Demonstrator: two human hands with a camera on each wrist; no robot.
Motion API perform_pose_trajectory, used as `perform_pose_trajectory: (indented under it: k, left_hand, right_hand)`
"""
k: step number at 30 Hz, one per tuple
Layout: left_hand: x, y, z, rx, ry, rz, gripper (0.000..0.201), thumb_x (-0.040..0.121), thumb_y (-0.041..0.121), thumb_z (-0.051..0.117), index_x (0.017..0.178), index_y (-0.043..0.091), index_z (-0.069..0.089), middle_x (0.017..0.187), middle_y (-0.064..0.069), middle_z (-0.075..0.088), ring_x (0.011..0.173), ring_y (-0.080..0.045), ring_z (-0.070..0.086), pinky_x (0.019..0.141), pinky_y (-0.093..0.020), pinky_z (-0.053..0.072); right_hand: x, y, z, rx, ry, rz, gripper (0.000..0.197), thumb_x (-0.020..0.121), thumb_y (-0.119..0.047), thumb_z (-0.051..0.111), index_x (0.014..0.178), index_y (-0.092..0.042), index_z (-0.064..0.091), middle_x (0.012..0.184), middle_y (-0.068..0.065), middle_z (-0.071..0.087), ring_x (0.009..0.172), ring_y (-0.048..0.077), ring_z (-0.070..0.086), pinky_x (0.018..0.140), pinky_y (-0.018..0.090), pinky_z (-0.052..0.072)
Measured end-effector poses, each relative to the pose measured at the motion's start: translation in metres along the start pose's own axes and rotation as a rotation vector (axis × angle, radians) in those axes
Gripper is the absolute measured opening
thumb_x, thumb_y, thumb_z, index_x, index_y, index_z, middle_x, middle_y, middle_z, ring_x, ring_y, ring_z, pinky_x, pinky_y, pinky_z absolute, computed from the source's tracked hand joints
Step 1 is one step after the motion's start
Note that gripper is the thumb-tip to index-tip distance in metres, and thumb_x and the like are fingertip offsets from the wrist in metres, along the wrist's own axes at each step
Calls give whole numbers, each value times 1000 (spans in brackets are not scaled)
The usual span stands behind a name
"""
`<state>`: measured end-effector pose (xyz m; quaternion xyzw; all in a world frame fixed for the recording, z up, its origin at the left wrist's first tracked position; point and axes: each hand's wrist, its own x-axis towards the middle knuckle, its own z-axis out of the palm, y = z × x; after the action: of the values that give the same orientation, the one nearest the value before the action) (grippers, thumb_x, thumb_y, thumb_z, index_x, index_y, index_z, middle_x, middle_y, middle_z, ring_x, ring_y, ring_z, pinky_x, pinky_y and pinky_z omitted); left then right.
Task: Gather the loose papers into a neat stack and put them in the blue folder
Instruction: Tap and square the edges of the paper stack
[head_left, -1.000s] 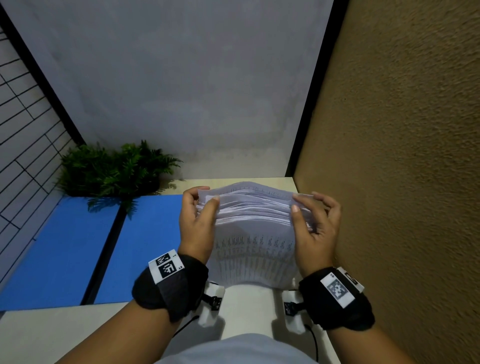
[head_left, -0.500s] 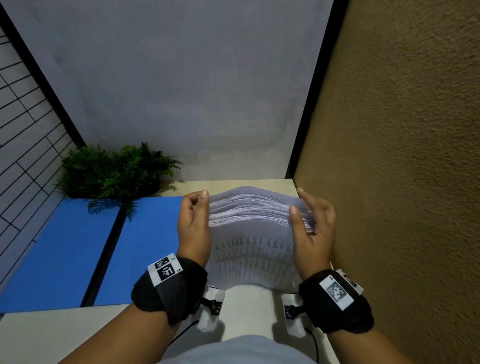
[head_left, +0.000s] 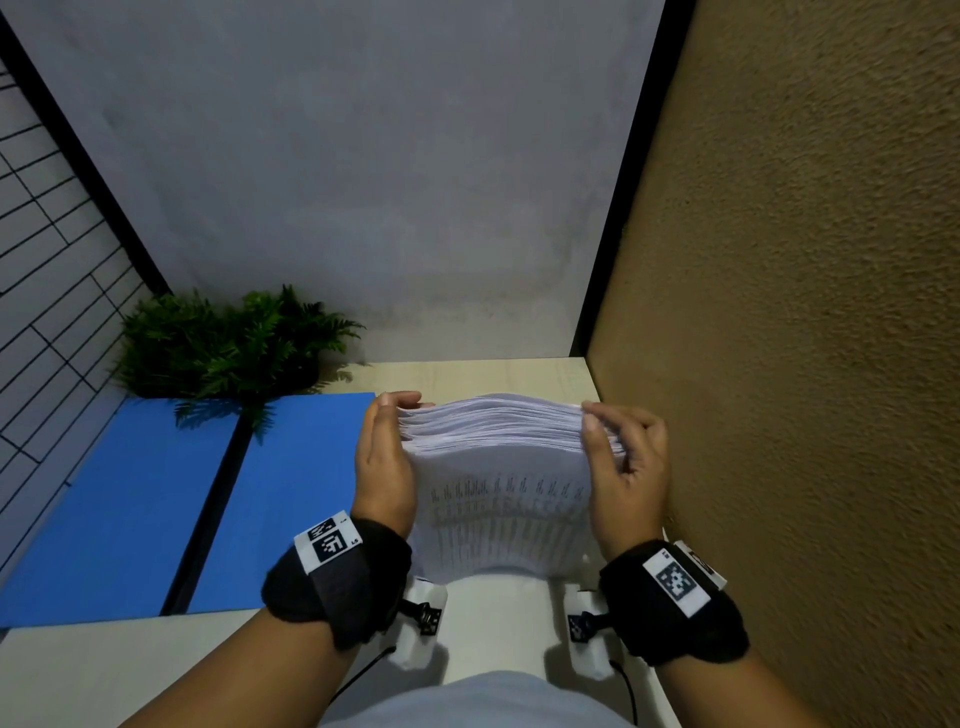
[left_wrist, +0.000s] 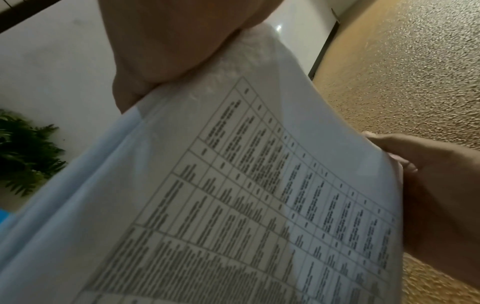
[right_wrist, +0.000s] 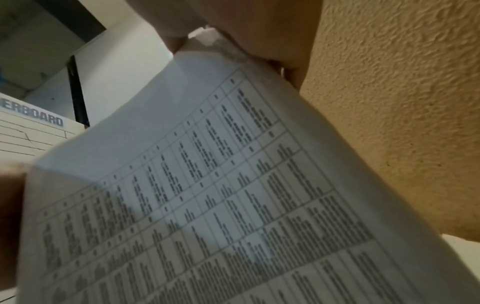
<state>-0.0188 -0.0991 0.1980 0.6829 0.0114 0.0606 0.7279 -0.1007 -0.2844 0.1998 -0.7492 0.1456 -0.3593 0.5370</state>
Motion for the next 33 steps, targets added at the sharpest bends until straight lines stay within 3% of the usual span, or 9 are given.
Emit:
perform_pose_trajectory:
  k: [3,7,10,17,19,22,26,29,33]
  left_hand:
    - [0,-2,0,-107,-88,-55,61,87,72,33,109,24,64,111,-5,68,101,-17,65,92,-39,51]
    - [1,-6,-4,-98,-229,43,96,58,89,56,130,26,49,123,-4,61,108,-13,63,94,-31,51]
    - [0,-15,-10,-47,-301,83,110,47,83,71,139,32,39,130,2,55,115,-5,61,96,-25,51]
    - [-2,-28,-9,-36,-368,4,124,38,66,87,143,31,30,133,12,53,117,7,57,94,-15,49]
    - [-1,-29,-10,-36,-366,-22,122,37,64,89,141,36,31,135,11,54,121,-2,55,93,-18,50]
    - [0,-32,-9,-47,-367,-35,123,35,63,90,139,36,31,132,14,53,116,6,57,90,-12,49]
    - [0,-37,-8,-42,-358,-46,129,37,60,91,146,29,29,132,9,56,118,-2,58,90,-18,52]
    - [1,-39,-11,-25,-366,-64,130,37,59,91,147,32,28,130,11,57,116,-2,58,88,-18,52]
    - [0,-42,-8,-23,-389,-115,120,38,54,93,141,23,40,129,3,63,112,-5,63,88,-26,55]
  right_hand:
    - [-2,1,2,-32,-93,-27,23,79,-50,60,99,-40,65,112,-26,43,105,-13,47,86,24,49]
    - [-1,3,3,-33,-55,39,21,84,-46,62,105,-44,61,111,-31,42,104,-18,45,90,24,47]
    - [-3,2,3,-61,-105,-42,25,81,-49,60,103,-39,65,110,-25,44,105,-12,47,85,11,43]
    - [3,2,6,-19,-84,-10,27,80,-48,60,99,-31,69,110,-18,45,103,-12,47,83,15,43]
    - [4,6,5,-20,-44,11,24,82,-44,64,101,-31,68,110,-22,44,102,-13,47,83,18,44]
    - [6,8,3,2,-22,57,22,84,-45,64,105,-39,63,112,-29,41,103,-18,45,90,24,46]
    - [4,7,-1,-20,-153,21,50,72,-56,64,120,-45,53,120,-28,41,114,-13,43,92,22,45]
    - [7,17,-4,196,-87,229,90,60,-61,76,138,-44,35,131,-13,49,120,8,54,98,38,50]
    - [2,21,-3,241,-223,291,91,52,-58,82,132,-32,46,125,-7,60,115,11,60,95,38,53]
